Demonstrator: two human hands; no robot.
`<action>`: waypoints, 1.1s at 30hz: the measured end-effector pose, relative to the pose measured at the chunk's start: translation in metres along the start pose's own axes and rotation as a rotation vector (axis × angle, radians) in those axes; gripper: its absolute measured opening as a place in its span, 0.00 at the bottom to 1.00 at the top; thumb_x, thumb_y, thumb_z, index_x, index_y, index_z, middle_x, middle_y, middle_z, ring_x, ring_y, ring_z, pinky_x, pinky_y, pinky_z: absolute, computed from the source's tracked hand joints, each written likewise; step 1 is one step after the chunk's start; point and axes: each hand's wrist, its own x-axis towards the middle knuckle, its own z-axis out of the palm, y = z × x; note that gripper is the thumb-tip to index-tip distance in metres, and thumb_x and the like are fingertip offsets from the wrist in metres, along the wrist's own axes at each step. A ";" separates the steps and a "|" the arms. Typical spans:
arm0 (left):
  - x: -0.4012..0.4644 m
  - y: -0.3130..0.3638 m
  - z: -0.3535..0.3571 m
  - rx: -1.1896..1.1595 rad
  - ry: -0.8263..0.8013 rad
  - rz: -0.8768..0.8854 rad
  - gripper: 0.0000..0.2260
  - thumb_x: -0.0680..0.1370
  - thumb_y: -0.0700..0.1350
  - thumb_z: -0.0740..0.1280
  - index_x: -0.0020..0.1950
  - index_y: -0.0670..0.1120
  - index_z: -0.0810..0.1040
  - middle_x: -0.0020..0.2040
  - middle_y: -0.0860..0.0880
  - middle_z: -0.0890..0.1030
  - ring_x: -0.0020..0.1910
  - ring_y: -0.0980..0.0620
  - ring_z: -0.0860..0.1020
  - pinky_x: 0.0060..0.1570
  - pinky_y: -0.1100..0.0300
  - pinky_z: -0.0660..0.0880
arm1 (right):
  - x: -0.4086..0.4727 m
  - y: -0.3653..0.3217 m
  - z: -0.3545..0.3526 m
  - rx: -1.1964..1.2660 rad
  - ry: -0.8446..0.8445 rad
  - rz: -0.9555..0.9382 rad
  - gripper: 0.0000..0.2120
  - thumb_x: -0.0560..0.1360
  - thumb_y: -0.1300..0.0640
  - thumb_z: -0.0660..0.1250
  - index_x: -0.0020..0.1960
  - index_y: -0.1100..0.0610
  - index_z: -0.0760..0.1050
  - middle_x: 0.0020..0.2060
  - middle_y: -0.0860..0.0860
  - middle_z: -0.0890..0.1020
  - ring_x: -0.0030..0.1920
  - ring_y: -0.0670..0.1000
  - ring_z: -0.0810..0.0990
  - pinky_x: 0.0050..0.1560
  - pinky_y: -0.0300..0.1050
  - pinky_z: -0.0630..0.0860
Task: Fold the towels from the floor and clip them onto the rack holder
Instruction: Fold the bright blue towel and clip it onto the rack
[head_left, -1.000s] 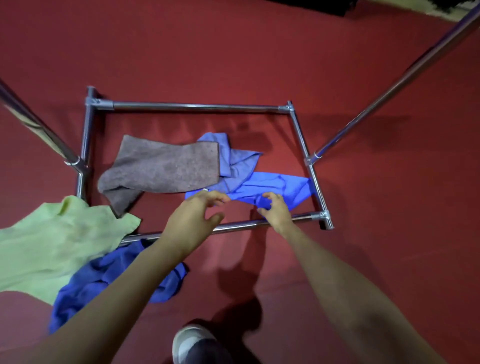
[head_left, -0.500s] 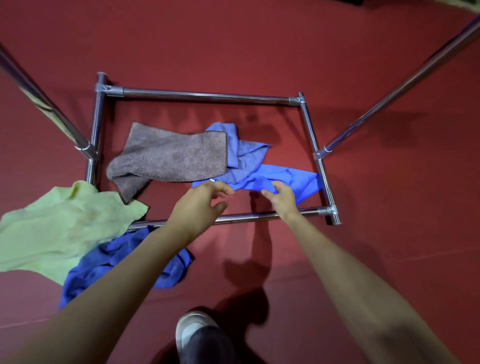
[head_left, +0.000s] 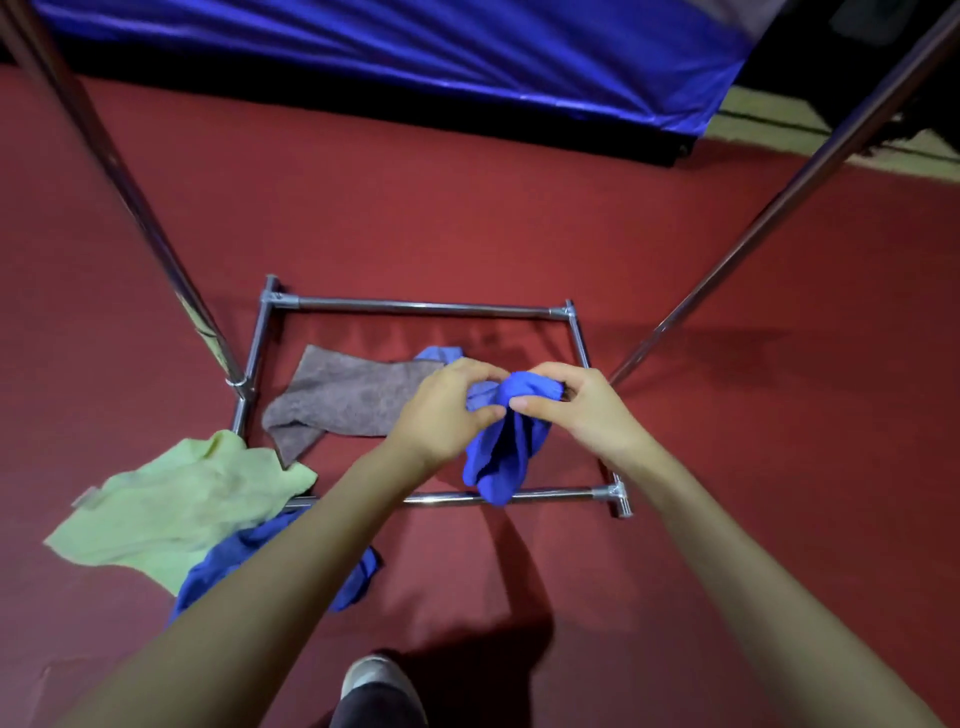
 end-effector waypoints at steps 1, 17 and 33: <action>-0.004 0.012 -0.005 -0.015 0.019 0.004 0.10 0.73 0.39 0.69 0.54 0.45 0.79 0.50 0.50 0.79 0.52 0.51 0.75 0.50 0.67 0.65 | -0.008 -0.016 -0.003 0.013 -0.004 -0.012 0.09 0.71 0.65 0.71 0.40 0.51 0.78 0.31 0.40 0.79 0.35 0.39 0.74 0.40 0.31 0.70; -0.084 0.160 -0.011 -0.533 0.479 0.072 0.16 0.69 0.32 0.70 0.35 0.48 0.67 0.32 0.52 0.70 0.32 0.53 0.66 0.34 0.61 0.65 | -0.116 -0.160 -0.038 0.240 0.208 -0.190 0.12 0.73 0.68 0.67 0.52 0.57 0.71 0.39 0.56 0.82 0.41 0.50 0.79 0.43 0.38 0.75; -0.113 0.171 -0.032 -0.533 0.336 0.076 0.06 0.71 0.38 0.72 0.38 0.49 0.80 0.34 0.53 0.80 0.33 0.62 0.74 0.37 0.70 0.72 | -0.133 -0.178 -0.038 0.060 0.243 -0.229 0.08 0.71 0.66 0.69 0.39 0.54 0.80 0.32 0.42 0.84 0.37 0.39 0.81 0.42 0.31 0.75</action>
